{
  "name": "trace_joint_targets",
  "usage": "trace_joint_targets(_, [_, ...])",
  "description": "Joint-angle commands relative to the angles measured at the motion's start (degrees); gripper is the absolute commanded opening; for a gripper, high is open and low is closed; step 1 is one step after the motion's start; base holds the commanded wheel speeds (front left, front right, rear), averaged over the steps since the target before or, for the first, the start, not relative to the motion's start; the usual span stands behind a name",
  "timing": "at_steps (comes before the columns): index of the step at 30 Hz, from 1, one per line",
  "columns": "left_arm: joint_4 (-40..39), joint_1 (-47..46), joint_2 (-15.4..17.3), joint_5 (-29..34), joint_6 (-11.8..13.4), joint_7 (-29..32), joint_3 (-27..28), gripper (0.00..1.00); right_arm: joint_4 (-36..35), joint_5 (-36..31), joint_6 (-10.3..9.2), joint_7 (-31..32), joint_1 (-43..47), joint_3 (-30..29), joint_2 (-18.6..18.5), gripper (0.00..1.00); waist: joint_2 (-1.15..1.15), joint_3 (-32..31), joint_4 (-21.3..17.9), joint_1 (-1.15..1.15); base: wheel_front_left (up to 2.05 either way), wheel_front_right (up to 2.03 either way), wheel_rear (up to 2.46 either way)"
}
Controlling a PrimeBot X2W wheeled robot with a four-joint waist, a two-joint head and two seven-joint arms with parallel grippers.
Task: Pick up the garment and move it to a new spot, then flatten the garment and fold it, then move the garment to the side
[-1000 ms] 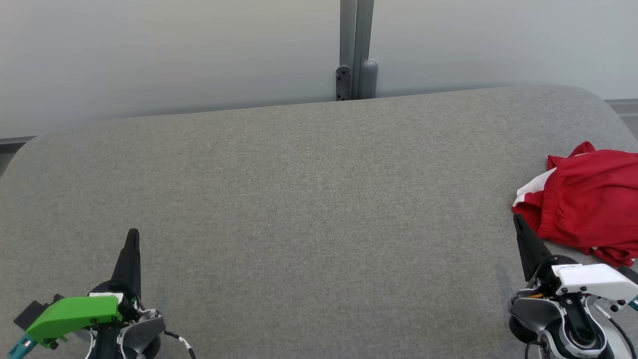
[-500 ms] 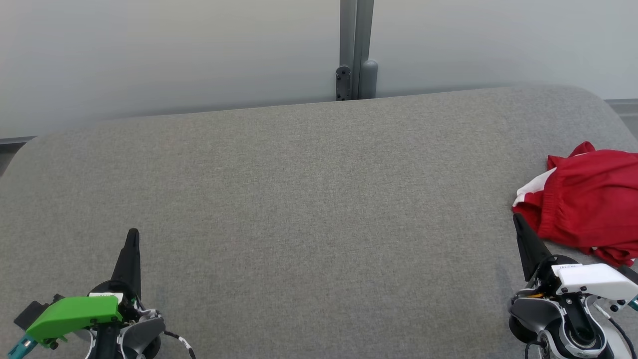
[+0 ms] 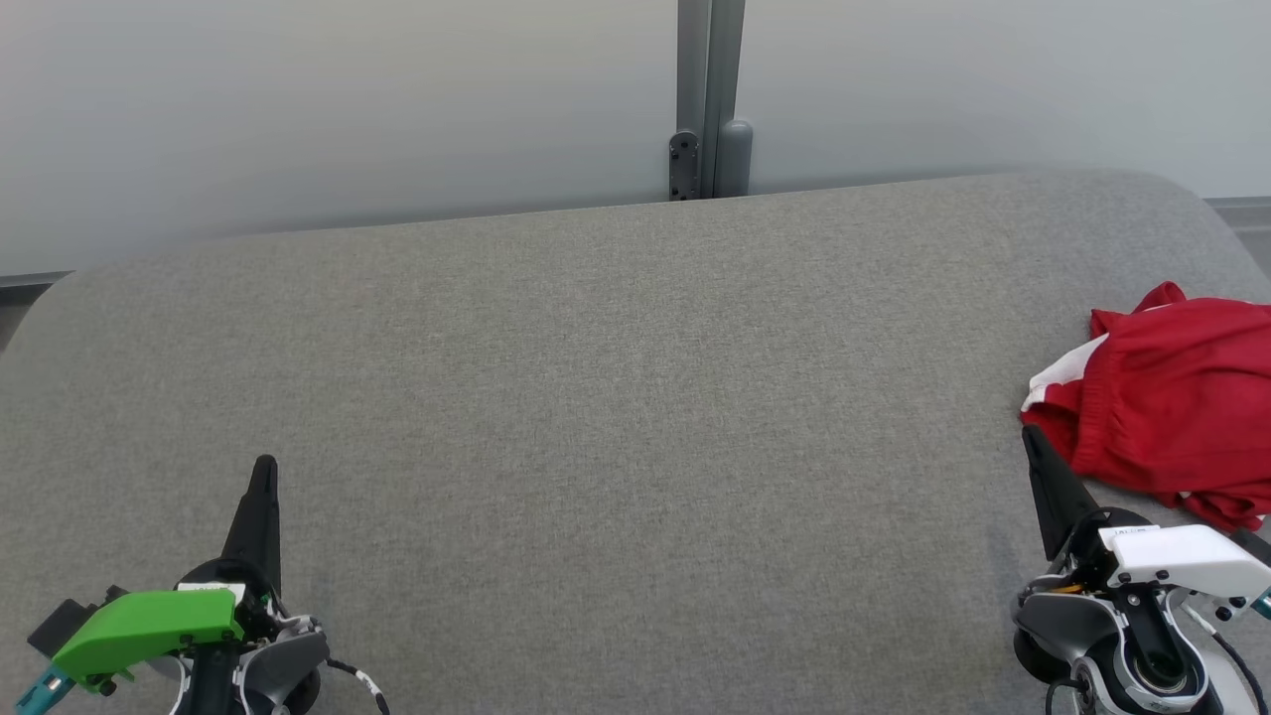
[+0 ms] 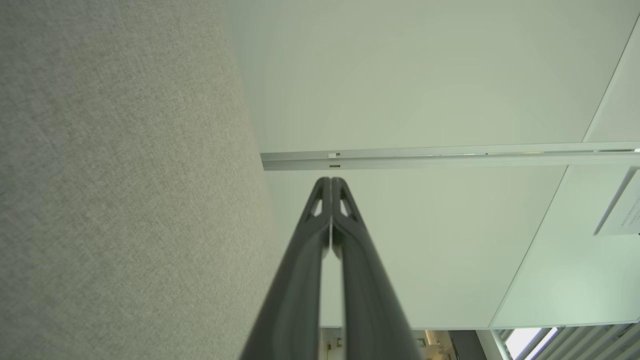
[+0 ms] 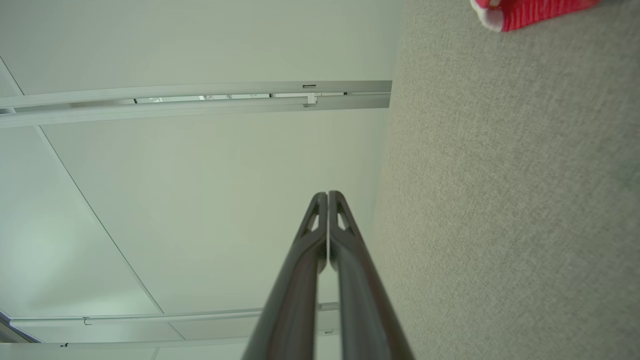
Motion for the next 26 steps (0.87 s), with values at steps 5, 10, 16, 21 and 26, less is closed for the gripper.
trace_joint_targets(5, [0.06,-0.66,0.38,-0.04,-0.3,0.23,0.16,0.0,0.05,0.38,0.02,0.18,-0.35,0.04,-0.08,0.0,0.0,0.0,0.0,0.0,0.0,0.0,0.0])
trace_joint_targets(10, [0.05,-0.66,0.38,-0.04,-0.29,0.23,0.16,0.0,0.05,0.38,0.02,0.18,-0.35,0.04,-0.08,0.0,0.0,0.0,0.0,0.0,0.0,0.0,0.0])
trace_joint_targets(16, [0.05,-0.66,0.38,-0.04,-0.29,0.23,0.16,0.0,0.05,0.38,0.02,0.18,-0.35,0.05,-0.08,0.0,0.0,0.0,0.0,0.0,0.0,0.0,0.0])
trace_joint_targets(21, [0.05,-0.66,0.38,-0.04,-0.3,0.23,0.16,0.0,0.05,0.39,0.02,0.18,-0.35,0.05,-0.08,0.0,0.0,0.0,0.0,0.0,0.0,0.0,0.0])
trace_joint_targets(26, [0.05,-0.66,0.38,-0.04,-0.3,0.23,0.16,0.0,0.05,0.39,0.02,0.18,-0.35,0.05,-0.08,0.0,0.0,0.0,0.0,0.0,0.0,0.0,0.0])
